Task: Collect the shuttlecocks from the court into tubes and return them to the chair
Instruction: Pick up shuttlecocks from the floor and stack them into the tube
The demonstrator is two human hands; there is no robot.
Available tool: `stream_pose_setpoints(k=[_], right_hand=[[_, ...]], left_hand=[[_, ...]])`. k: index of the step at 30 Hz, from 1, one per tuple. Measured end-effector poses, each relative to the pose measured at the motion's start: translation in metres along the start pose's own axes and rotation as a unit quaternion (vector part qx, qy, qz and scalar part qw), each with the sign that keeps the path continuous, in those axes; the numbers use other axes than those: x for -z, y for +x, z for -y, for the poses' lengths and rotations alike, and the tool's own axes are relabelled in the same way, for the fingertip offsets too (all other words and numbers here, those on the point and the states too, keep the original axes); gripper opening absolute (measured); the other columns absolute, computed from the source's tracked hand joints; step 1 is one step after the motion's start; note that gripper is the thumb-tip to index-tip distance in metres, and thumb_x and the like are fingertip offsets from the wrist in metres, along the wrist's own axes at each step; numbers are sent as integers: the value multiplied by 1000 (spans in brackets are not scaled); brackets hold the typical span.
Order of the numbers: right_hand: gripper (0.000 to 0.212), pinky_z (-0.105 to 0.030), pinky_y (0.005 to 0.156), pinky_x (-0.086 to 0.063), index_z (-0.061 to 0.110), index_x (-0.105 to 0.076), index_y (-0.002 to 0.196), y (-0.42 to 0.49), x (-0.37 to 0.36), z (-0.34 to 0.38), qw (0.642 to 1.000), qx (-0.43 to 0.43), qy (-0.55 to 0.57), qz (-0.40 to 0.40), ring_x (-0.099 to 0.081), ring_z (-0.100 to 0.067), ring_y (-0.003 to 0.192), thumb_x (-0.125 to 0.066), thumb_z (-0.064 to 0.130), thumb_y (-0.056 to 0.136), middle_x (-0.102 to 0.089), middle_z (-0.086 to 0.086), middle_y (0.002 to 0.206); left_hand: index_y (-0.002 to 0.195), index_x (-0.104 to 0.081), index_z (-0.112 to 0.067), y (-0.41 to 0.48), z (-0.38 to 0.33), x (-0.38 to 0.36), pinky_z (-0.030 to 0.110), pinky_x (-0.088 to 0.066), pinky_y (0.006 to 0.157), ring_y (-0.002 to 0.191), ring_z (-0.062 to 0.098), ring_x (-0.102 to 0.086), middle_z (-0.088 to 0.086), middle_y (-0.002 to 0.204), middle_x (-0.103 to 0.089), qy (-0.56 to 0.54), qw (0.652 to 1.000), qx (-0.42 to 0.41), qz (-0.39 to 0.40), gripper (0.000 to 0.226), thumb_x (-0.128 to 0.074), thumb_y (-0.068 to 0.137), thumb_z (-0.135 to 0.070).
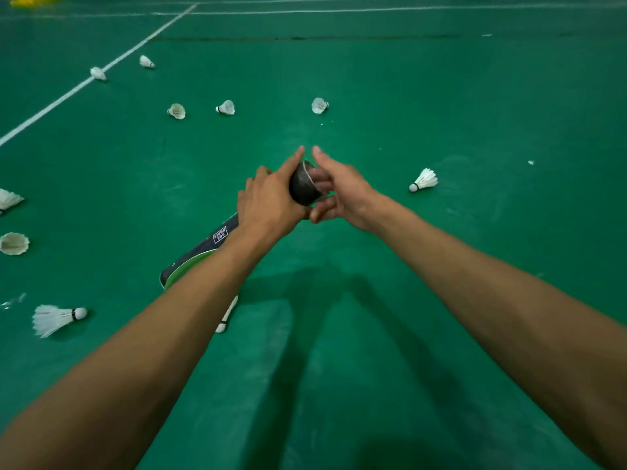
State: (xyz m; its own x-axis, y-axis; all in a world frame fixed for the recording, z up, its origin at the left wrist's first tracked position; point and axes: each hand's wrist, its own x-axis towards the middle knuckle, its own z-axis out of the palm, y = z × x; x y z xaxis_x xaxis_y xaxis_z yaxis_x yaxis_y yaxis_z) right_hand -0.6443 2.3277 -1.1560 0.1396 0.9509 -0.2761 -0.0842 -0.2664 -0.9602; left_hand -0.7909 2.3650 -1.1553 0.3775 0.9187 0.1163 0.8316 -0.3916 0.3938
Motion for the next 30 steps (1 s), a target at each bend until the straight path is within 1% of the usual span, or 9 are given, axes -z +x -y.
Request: stream_pose_setpoints(k=[3, 6, 9, 11, 14, 17, 23, 26, 30], right_hand=[[45, -22, 46, -41, 7, -70, 80, 29, 26, -22, 967, 13, 130, -219, -38, -15, 33, -45, 36, 104, -77, -13, 89], [23, -24, 47, -46, 11, -71, 96, 49, 62, -62, 949, -91, 26, -301, -54, -19, 46, -51, 23, 96, -75, -11, 101], [26, -42, 65, -63, 17, -70, 110, 57, 101, -111, 923, -133, -225, -284, -70, -31, 80, -57, 21, 88, -71, -10, 107], [28, -47, 78, -62, 20, -69, 113, 58, 122, -134, 902, -138, -319, -254, -68, -33, 93, -58, 22, 88, -70, -11, 110], [37, -39, 64, -59, 27, -61, 130, 57, 134, -159, 949, -180, -151, -211, -59, -28, 89, -58, 17, 94, -62, -9, 123], [47, -38, 65, -57, 36, -56, 137, 63, 129, -178, 958, -198, 19, -206, -54, -28, 94, -46, 9, 100, -57, -3, 126], [63, -41, 73, -55, 42, -40, 151, 99, 109, -187, 967, -151, 88, -186, -56, -29, 101, -45, 6, 100, -55, -5, 121], [65, -45, 79, -55, 36, -32, 156, 119, 106, -183, 968, -139, 87, -189, -57, -28, 105, -40, 3, 101, -50, -5, 125], [62, -40, 69, -54, 27, -31, 158, 130, 104, -186, 966, -142, 89, -198, -60, -26, 104, -36, -1, 102, -46, -7, 129]], left_hand=[[157, -21, -55, 23, -5, -12, 48, -46, 103, 120, 41, -55, 17, 130, -54, 2, 1000, 15, 10, 112, -89, 68, -55], [157, -19, -55, 37, -14, -32, 48, -43, 105, 121, 41, -52, 16, 133, -52, 16, 999, 9, 31, 113, -89, 69, -55], [158, -18, -55, 45, -24, -52, 47, -41, 104, 121, 40, -52, 15, 132, -52, 20, 999, -9, 47, 112, -88, 71, -54], [158, -18, -55, 49, -30, -64, 46, -41, 104, 120, 40, -52, 15, 131, -52, 20, 998, -18, 49, 112, -88, 71, -54], [157, -20, -55, 53, -38, -81, 46, -41, 102, 118, 40, -53, 14, 130, -52, 28, 998, -32, 50, 110, -88, 70, -53], [156, -24, -54, 57, -41, -96, 48, -42, 102, 118, 39, -52, 13, 129, -52, 43, 997, -39, 57, 107, -88, 71, -51], [155, -26, -53, 64, -39, -111, 48, -42, 101, 117, 39, -52, 12, 129, -52, 57, 995, -44, 62, 104, -88, 71, -47], [155, -26, -53, 63, -28, -113, 48, -41, 101, 117, 39, -52, 12, 130, -51, 61, 995, -53, 63, 103, -87, 72, -46], [155, -26, -53, 58, -10, -114, 47, -41, 102, 116, 39, -52, 12, 130, -51, 69, 994, -54, 69, 104, -88, 72, -45]])
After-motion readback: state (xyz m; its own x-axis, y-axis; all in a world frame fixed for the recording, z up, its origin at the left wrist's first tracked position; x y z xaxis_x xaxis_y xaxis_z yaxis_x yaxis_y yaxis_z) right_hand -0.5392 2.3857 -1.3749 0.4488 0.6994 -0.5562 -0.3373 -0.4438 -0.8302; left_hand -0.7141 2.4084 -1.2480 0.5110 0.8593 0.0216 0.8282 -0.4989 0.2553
